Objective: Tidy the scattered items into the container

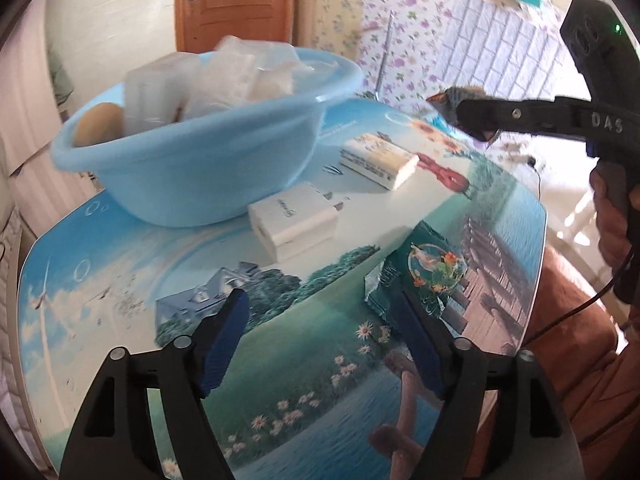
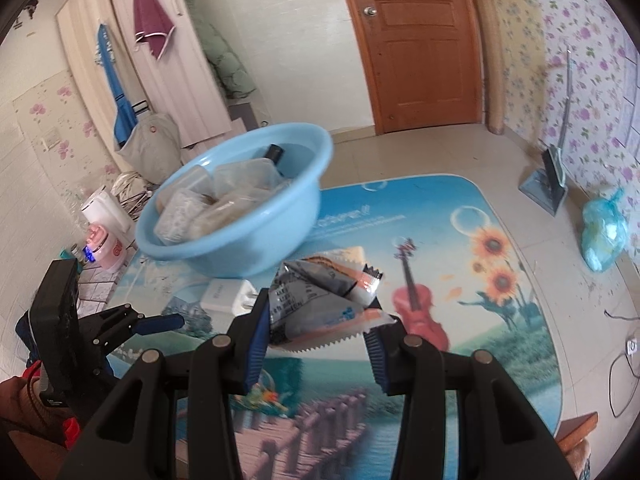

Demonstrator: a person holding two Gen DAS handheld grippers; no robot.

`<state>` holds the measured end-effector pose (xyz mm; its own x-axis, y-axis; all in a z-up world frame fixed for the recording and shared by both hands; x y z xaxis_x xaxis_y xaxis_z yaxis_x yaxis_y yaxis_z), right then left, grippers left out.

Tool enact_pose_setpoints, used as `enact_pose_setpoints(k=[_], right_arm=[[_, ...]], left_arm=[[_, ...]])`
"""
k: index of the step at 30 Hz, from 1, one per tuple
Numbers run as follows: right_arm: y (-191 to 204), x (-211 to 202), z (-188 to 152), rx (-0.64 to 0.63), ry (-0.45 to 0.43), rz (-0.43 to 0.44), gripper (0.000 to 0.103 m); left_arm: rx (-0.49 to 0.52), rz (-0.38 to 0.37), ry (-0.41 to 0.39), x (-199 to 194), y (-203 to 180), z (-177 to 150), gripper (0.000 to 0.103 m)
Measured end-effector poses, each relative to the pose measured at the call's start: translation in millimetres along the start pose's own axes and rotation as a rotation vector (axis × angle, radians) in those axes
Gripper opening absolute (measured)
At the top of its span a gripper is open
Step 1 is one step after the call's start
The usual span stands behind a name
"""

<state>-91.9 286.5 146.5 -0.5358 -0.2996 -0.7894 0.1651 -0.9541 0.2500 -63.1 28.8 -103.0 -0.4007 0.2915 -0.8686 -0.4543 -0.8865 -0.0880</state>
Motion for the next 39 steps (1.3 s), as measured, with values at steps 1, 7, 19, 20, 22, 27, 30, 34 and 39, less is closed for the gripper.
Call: enact_pose_setpoints(k=[1,7,19,20,22,27,30,34,39], right_arm=[[-4,0,-1,0.009,0.001,-0.002,0.042],[-20,-3,-7,0.041,0.001,-0.014,0.042],[-35,-6,-14,0.067,0.002,-0.020,0.042],[-36,-6,-14,0.069,0.001,-0.022,0.042],[-38,-5,-15,0.074,0.004,-0.021,0.042],[-39,-4,-17,0.074,0.009,-0.017,0.042],[-37,-3,-17,0.069,0.008,-0.014,0.042],[-34,-4,-17,0.064,0.007,-0.012,0.042],[-27,-5,-17,0.050,0.009,-0.007,0.042]], left_arm=[[0.015,0.008,0.010,3,-3,1,0.076],[0.104,-0.028,0.009,1,-22,5,0.077],[0.196,-0.093,0.051,27,-58,29,0.085],[0.198,-0.116,0.053,28,-59,31,0.085],[0.210,-0.120,0.058,28,-61,31,0.084],[0.224,-0.091,0.055,24,-61,32,0.047],[0.211,-0.084,0.056,23,-62,31,0.045],[0.177,-0.067,0.030,11,-58,29,0.045],[0.108,-0.073,-0.054,-23,-47,31,0.045]])
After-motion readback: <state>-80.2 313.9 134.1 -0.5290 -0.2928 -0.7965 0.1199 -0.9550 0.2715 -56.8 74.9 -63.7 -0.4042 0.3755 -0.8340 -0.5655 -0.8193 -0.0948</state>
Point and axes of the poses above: each gripper's, at about its wrist camera, not at the fingertips, and x roughly the way its jaws point, y to its left, z to its top, the point moved 1 cm from there along x, roughly the way its jaws point, and after that the axes turned 10 degrees about y, right-handed, at the moved point
